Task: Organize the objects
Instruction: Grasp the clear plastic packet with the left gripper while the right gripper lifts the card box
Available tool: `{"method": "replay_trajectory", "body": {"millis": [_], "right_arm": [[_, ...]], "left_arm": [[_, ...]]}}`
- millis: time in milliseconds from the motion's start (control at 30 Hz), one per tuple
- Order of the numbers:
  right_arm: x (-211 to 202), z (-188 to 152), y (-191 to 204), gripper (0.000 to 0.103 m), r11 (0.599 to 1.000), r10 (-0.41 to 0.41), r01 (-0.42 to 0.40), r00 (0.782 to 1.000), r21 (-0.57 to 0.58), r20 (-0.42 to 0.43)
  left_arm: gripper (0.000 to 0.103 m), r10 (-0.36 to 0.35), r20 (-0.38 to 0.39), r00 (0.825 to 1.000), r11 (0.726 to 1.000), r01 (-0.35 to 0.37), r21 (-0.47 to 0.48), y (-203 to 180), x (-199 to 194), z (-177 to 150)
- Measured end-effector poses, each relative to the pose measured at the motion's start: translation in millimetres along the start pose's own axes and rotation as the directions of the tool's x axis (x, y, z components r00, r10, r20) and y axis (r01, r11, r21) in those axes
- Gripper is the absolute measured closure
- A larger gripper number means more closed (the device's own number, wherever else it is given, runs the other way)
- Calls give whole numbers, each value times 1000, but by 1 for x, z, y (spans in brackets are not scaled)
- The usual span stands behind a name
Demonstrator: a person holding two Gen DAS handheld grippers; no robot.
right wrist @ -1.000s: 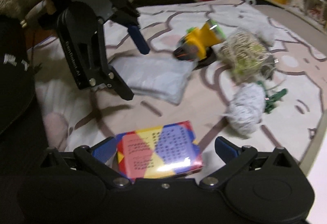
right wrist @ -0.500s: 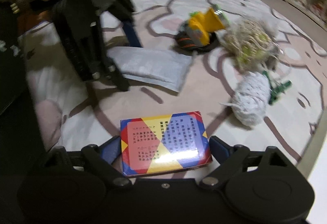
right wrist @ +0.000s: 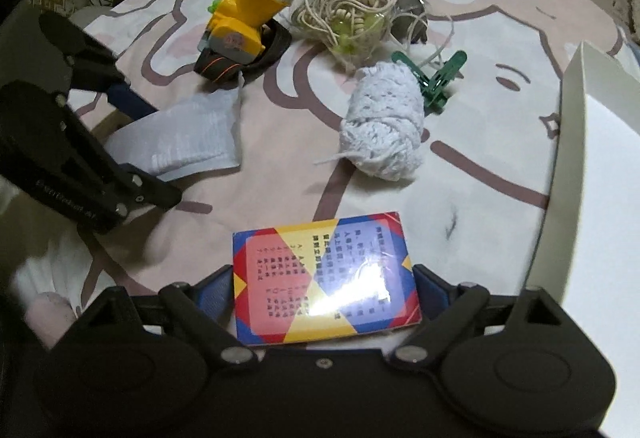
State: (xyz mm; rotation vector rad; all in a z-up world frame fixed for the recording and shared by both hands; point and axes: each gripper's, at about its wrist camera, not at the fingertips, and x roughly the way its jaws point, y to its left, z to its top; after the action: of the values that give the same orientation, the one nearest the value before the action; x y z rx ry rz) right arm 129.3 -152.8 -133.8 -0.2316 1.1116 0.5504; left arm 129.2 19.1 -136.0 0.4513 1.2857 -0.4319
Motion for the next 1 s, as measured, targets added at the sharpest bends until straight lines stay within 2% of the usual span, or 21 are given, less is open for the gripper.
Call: {"method": "replay_trajectory", "body": {"millis": [133,233,333,433,600,700,800,900,1000], "right_arm": [[-2,4,-1,12,1000,3,-3,1000,20,-2],[-8,6,-1,12,1000,-6,6,1000,25,7],[-25,10,-4,12,999,-26,23,998,39,61],[-48,15,-13,12,994,-39,24,989,105,144],[-84,19,-25,12,982,-95,47,960,184,264],[-101,23,-31,12,972,-130,59,941,228,312],[-116,26,-36,12,964,-181,96,921,249,345],[-129,31,-41,12,957,-215,118,901,264,376],[-142,38,-46,12,949,-249,139,881,284,402]], "left_arm": [[44,-2,1,1000,1000,2,12,-6,-5,1],[45,2,34,999,1000,-3,17,-9,-13,-3],[45,8,94,996,1000,-6,-15,-9,-30,-3],[45,20,158,987,997,-8,-77,-10,-49,-2],[45,42,261,964,978,14,-208,0,-81,2],[45,84,311,947,956,11,-292,8,-98,2],[45,114,345,932,923,29,-383,15,-113,2],[45,150,382,912,898,35,-438,17,-129,6],[45,191,410,892,886,23,-463,16,-141,15]]}}
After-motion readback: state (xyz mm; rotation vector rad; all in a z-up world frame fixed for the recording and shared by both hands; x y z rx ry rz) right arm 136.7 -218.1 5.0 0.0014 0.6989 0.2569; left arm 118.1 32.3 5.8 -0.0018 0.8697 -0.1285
